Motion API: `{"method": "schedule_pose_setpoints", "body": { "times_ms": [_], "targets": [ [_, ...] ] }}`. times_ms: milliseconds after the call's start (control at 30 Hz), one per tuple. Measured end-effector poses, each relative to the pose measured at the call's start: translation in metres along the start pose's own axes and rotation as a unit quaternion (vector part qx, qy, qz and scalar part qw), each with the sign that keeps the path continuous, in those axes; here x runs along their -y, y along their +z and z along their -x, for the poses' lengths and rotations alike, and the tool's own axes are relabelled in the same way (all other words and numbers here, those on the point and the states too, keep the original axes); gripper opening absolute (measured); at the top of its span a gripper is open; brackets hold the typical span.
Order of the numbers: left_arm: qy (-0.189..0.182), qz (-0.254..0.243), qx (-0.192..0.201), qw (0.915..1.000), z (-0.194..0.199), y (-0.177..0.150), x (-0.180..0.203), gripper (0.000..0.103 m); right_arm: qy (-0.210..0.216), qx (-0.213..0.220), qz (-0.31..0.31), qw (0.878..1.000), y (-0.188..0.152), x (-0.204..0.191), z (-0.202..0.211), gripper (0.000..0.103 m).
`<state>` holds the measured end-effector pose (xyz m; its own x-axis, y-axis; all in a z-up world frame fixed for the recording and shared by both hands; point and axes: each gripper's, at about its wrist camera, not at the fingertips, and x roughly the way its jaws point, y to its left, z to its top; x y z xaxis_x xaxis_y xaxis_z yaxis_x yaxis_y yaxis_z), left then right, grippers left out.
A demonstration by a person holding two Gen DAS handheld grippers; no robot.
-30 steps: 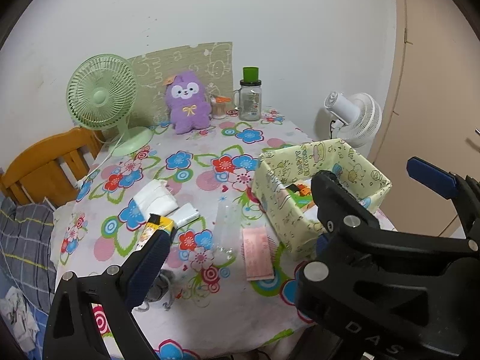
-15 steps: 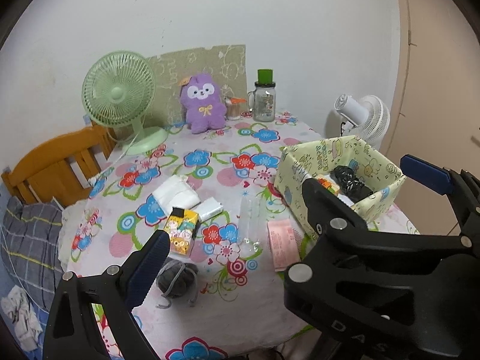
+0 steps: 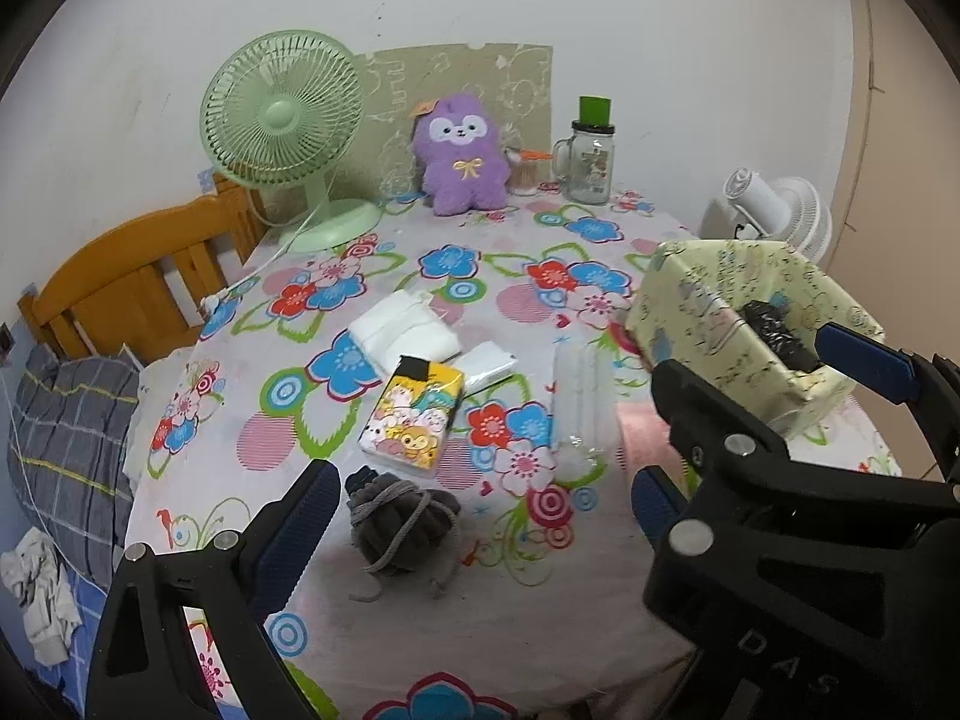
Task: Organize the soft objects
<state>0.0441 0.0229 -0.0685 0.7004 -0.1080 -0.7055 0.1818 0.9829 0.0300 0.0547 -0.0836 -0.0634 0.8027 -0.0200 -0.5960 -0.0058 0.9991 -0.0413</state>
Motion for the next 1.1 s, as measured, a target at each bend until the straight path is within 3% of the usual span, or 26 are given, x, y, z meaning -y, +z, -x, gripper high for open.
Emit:
{"method": "schedule_pose_setpoints", "body": {
  "times_ms": [467, 1100],
  "targets": [
    [0.024, 0.029, -0.023, 0.999, -0.042, -0.019, -0.021, 0.093, 0.008, -0.041, 0.018, 0.999, -0.017, -0.015, -0.047, 0.082],
    [0.024, 0.06, -0.083, 0.9945, -0.092, -0.031, -0.039, 0.089, -0.001, -0.12, -0.038, 0.992, -0.036, -0.004, -0.1, 0.064]
  ]
}}
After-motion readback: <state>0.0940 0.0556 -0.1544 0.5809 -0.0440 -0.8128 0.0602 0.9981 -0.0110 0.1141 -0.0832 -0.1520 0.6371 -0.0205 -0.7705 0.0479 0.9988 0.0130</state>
